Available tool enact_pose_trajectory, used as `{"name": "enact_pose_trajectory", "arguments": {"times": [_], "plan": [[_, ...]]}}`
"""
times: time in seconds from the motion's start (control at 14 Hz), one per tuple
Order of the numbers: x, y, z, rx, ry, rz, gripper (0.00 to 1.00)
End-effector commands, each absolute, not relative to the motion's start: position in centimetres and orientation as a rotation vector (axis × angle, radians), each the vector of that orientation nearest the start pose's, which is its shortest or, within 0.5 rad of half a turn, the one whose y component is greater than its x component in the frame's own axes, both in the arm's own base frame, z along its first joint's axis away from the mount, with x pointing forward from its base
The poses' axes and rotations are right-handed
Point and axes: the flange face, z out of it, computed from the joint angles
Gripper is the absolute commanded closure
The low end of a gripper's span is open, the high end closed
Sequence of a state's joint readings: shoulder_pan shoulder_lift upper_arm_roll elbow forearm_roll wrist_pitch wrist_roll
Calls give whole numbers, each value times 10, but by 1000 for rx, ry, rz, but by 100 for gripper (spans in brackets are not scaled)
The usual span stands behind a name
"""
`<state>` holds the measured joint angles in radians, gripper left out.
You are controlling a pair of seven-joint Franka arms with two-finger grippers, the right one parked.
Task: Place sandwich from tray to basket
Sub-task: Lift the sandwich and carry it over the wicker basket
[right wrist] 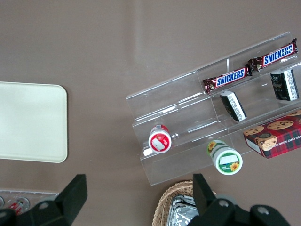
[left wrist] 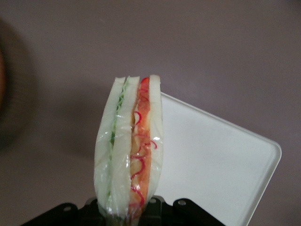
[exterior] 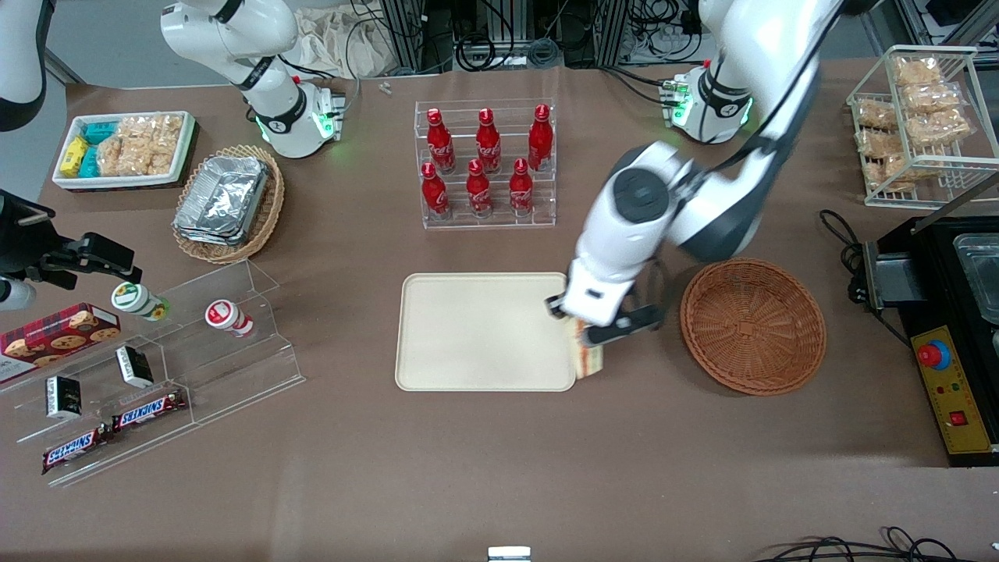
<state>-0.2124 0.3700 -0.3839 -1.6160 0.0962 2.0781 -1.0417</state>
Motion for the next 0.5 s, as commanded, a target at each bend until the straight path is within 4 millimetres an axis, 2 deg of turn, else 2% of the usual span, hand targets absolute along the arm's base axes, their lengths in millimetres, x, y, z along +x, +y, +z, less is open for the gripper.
{"name": "enact_pose_trajectory", "arguments": {"times": [0.0, 0.14, 0.29, 0.36, 0.43], "plan": [[579, -265, 460, -3066, -963, 64, 100], [584, -203, 450, -2948, -1094, 159, 100], [581, -126, 429, -2857, -1269, 154, 100], [577, -103, 415, -2835, -1325, 124, 100], [571, -95, 395, -2833, -1339, 101, 100]]}}
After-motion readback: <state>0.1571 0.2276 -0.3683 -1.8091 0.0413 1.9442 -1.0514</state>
